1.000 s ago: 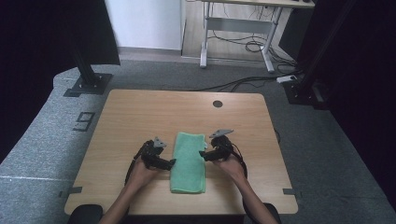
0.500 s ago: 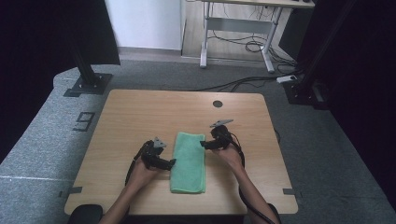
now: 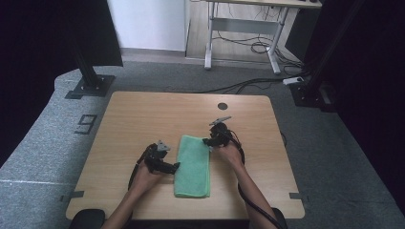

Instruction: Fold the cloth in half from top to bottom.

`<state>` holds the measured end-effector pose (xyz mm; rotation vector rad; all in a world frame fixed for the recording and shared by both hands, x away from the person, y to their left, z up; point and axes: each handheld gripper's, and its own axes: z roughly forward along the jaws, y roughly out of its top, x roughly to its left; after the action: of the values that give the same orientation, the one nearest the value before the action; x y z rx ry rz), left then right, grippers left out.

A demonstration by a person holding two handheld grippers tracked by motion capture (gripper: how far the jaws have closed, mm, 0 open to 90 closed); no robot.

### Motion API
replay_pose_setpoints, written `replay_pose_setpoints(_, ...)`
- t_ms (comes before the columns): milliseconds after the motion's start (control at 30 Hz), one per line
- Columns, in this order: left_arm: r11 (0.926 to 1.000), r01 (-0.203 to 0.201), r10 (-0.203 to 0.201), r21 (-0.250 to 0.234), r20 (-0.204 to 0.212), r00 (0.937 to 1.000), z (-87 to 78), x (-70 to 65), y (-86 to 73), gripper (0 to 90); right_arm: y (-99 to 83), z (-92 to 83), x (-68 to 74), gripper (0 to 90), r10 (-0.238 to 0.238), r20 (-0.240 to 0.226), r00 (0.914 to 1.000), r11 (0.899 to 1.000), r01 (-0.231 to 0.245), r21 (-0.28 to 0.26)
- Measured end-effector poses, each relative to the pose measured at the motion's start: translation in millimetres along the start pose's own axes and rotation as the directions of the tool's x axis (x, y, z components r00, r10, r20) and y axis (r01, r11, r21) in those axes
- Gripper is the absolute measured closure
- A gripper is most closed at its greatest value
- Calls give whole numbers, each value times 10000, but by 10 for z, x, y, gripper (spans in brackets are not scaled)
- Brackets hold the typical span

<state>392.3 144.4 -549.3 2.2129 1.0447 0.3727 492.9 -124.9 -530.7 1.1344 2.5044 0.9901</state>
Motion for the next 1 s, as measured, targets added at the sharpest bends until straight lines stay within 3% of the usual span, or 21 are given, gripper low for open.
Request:
replay_pose_setpoints(200, 10000, 5, -5, 2, -8, 10000, 0, -1, 0, 4, 12, 86, 55, 504, -319, 31, 9995, 9993, 318, 189)
replay_pose_setpoints(400, 10000, 1, -1, 5, -1, 10000, -1, 0, -1, 4, -3, 71, 111, 818, -322, -594, 9977, 9993, 333, 185)
replay_pose_setpoints(567, 9999, -81, 84, -109, 264, 9996, -39, -23, -35, 27, 2, 71, 107, 834, -324, -693, 9971, 9991, 342, 243)
replay_pose_setpoints(767, 9998, -194, 196, -79, 232, 9995, -38, -52, -39, 26, -5, 74, 83, 833, -249, -840, 9962, 9995, 265, 182)
replay_pose_setpoints(1000, 9998, -171, 172, -43, 170, 9997, -36, -60, -38, 25, 64, 24, 143, 835, -680, -437, 9967, 9960, 704, 544)
